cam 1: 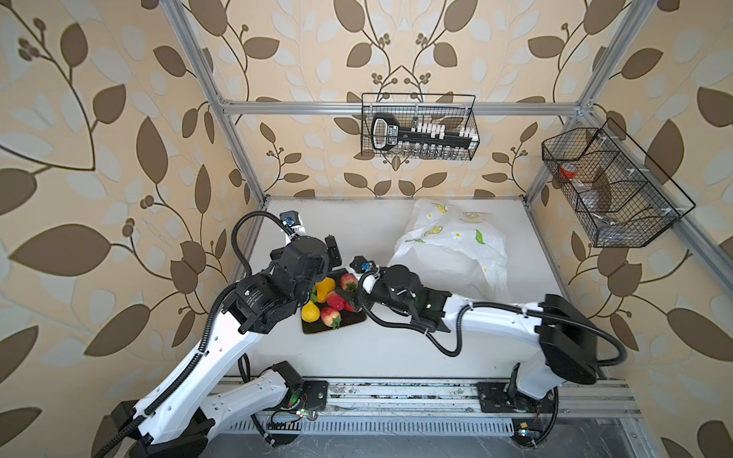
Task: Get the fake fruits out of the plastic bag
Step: 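Move the right gripper back into the bag toward the red fruit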
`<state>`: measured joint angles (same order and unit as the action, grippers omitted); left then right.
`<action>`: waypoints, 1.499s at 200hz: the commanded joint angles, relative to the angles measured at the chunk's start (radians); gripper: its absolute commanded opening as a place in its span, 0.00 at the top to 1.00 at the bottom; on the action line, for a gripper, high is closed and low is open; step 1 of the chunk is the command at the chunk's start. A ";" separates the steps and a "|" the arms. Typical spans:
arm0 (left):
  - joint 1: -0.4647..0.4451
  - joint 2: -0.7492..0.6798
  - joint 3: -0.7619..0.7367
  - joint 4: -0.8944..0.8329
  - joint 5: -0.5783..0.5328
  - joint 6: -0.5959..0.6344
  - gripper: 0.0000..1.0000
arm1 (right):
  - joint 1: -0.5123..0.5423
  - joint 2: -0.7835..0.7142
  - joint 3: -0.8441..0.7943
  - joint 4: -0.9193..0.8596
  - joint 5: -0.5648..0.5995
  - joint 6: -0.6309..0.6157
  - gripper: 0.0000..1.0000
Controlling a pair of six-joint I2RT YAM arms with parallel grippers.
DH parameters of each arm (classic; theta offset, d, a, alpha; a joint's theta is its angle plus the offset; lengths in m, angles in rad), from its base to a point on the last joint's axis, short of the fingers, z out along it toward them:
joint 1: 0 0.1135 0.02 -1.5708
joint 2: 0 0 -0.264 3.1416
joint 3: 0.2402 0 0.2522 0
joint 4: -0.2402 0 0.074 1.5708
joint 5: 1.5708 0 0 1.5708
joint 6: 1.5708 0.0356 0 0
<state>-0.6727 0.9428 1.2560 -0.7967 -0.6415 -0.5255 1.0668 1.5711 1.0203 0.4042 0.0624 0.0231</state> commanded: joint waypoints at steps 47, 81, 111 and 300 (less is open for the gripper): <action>0.004 0.111 0.012 0.133 0.367 0.156 0.01 | 0.002 -0.365 -0.224 -0.417 0.385 0.343 0.37; 0.002 0.223 0.005 0.181 0.666 0.212 0.01 | -0.042 -0.435 -0.276 -0.577 0.453 0.520 0.40; 0.004 0.347 -0.006 0.235 0.764 0.251 0.01 | -0.116 -0.471 -0.336 -0.609 0.398 0.775 0.41; 0.000 0.703 0.043 0.505 0.854 0.354 0.92 | -0.491 -0.393 -0.524 -0.078 0.004 1.581 0.59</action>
<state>-0.6731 1.7092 1.2999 -0.3199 0.1600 -0.1780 0.5983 1.1473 0.5240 0.1501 0.1207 1.4147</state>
